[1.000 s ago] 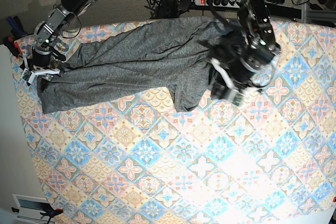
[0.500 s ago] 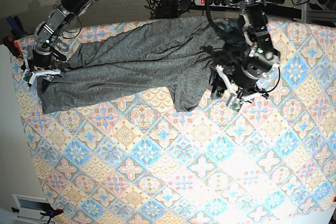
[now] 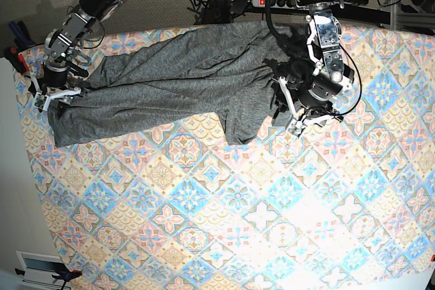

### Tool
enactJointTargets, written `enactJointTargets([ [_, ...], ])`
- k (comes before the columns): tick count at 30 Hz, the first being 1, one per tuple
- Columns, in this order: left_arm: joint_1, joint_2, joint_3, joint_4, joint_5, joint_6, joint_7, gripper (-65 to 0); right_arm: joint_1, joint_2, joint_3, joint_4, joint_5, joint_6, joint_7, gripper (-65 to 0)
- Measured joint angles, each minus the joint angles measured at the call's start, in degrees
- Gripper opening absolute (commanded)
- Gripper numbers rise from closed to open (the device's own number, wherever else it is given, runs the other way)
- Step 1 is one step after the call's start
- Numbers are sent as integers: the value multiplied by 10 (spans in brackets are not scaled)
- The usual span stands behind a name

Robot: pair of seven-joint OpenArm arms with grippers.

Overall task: Layout the t-shirt on the table in an organized manner, then fold the t-shirt properly
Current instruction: 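Regrasp the shirt fabric with the left gripper near its end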

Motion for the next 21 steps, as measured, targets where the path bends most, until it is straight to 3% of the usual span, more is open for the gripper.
enactJointTargets([
  [7,2,0,0,-38,5,1,-52,-360,0,0,0,0,0,0,1,-329],
  [10,2,1,0,-78,26,1,-68,-413,1,0,0,0,0,0,3,-329],
  [16,1,3,2,-78,33,1,-73,-585,1,0,0,0,0,0,3,-329],
  [21,-1,3,4,-78,33,1,-72,-587,1,0,0,0,0,0,2,-329],
])
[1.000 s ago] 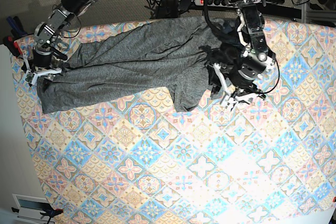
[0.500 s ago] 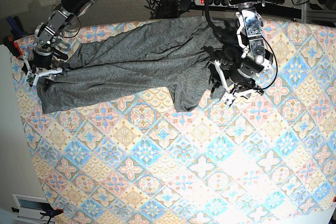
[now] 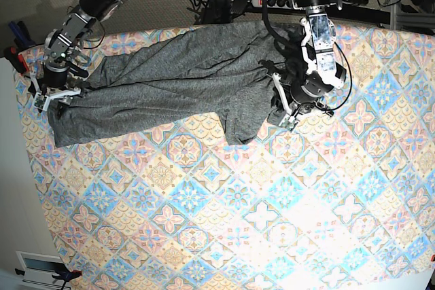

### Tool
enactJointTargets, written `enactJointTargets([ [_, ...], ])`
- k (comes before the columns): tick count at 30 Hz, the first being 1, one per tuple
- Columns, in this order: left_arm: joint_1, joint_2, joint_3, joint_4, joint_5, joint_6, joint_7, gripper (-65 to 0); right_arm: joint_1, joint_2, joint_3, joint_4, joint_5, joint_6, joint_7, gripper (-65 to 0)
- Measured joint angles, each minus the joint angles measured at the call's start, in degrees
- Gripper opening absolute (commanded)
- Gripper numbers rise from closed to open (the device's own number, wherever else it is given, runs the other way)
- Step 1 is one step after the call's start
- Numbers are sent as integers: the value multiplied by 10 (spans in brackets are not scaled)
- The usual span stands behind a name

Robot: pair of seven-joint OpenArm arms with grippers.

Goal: Layout the t-shirt on the table in an organized manner, then fold the t-shirt properly

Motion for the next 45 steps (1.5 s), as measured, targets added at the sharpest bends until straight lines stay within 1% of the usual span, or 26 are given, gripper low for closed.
enactJointTargets([
  [3,3,2,-3,27,1,-4,8,-591,0,0,0,0,0,0,0,-329],
  [7,3,4,-2,119,-3,0,1,-591,0,0,0,0,0,0,1,-330],
  [9,1,15,-3,146,-3,0,2,-591,0,0,0,0,0,0,0,-330],
  [13,2,23,5,167,-3,0,4,-590,0,0,0,0,0,0,0,-330],
  [15,2,25,21,167,-1,0,9,-590,0,0,0,0,0,0,0,-330],
  [18,4,25,72,167,0,0,9,-591,0,0,0,0,0,0,2,-330],
  [20,3,26,127,167,0,-2,10,-591,0,0,0,0,0,0,0,-330],
  [23,-13,57,190,167,6,-2,11,-590,0,0,0,0,0,0,2,-330],
  [25,-41,58,224,167,-6,-5,14,-590,0,0,0,0,0,0,0,-330],
  [28,-89,53,296,168,10,2,65,-590,0,0,0,0,0,0,2,-330],
  [31,-120,51,376,168,2,0,69,-589,0,0,1,0,0,0,1,-330],
  [34,-133,55,448,168,-7,-4,59,-589,0,-1,0,0,0,0,1,-330],
  [36,-134,56,476,159,-9,-4,43,-589,-1,0,0,0,0,0,1,-330],
  [43,-135,49,528,132,-3,-2,37,-589,-1,-2,0,0,0,0,2,-330],
  [45,-135,49,551,132,-3,-2,8,-589,-1,-2,1,0,0,0,2,-330],
])
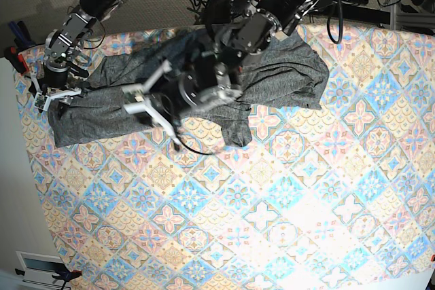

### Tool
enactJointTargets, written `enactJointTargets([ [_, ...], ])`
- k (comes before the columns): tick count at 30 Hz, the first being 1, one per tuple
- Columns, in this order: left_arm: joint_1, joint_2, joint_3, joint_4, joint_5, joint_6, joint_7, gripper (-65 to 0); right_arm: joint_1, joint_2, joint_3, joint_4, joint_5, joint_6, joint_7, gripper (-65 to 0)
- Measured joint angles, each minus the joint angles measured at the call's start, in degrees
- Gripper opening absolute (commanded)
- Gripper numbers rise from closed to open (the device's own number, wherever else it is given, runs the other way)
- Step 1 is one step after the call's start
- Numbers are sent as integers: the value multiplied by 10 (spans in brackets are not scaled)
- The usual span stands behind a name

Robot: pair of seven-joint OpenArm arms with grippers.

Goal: Layout the t-shirt on the table in an organized manner, then fold the t-shirt properly

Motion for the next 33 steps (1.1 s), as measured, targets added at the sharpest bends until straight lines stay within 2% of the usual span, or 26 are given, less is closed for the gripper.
enactJointTargets([
  [3,-2,3,25,-12,-3,-2,-31,-589,0,-14,2,2,0,-5,2,-330],
  [5,-1,3,27,-24,-2,-2,-30,-589,-2,-26,2,2,0,3,-3,-330],
  [9,4,2,-17,-10,0,-2,-30,-588,-1,-24,0,3,-1,3,-2,-330],
  [13,34,4,-113,40,-41,-2,-28,-573,-9,-23,0,43,-2,4,-1,-330],
  [15,52,5,-177,47,-61,1,-35,-545,-19,-33,0,66,0,18,6,-330],
  [16,60,6,-205,47,-64,0,-29,-533,-24,-40,1,75,-2,29,3,-330],
  [19,89,3,-289,47,-77,6,-21,-504,-39,-69,0,111,-11,106,-13,-330],
  [20,98,3,-309,47,-85,4,-22,-500,-39,-79,0,124,-10,116,-9,-330],
  [22,113,-15,-343,47,-111,0,-27,-499,-40,-97,-1,150,-3,117,2,-330],
  [24,129,-37,-392,51,-137,2,-30,-499,-47,-107,-10,172,-5,140,0,-330],
  [29,167,-76,-509,58,-196,3,-24,-499,-87,-108,-91,207,-5,148,-5,-330],
  [33,186,-109,-569,58,-229,2,-30,-499,-116,-112,-152,226,0,155,-1,-330],
])
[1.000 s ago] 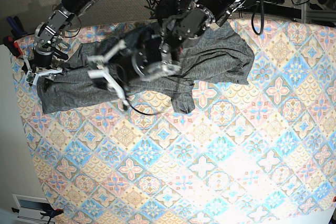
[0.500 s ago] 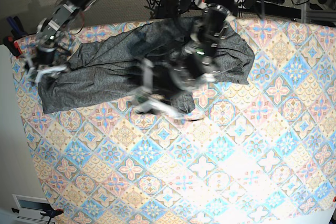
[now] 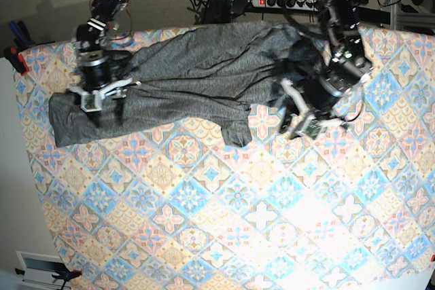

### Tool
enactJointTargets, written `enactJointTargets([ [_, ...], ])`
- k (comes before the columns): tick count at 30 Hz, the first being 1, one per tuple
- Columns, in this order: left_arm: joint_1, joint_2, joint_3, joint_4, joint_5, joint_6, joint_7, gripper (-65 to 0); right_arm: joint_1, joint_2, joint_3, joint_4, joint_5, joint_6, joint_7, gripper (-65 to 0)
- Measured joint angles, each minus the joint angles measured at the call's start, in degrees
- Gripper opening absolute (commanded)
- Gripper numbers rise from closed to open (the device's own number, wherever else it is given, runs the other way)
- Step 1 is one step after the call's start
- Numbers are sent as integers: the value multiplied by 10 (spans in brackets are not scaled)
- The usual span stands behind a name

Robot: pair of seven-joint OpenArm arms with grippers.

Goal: Layout the t-shirt on the table in an organized manner, then fold the t-shirt properly

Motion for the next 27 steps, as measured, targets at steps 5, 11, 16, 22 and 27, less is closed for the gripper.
enactJointTargets([
  [5,24,-9,-34,0,0,0,3,-499,-6,-1,-12,-2,17,-5,-5,-330],
  [11,26,-8,-37,0,2,0,0,-499,-25,-1,-14,-4,44,-6,-5,-330],
  [16,23,-7,-33,0,-1,0,0,-499,-33,0,-15,-7,45,-6,-3,-330],
  [22,23,-7,-33,0,0,0,0,-499,-37,-1,-15,-39,45,-4,-3,-330],
  [27,22,-7,-33,0,0,0,0,-499,-38,0,-28,-57,45,-7,-1,-330],
])
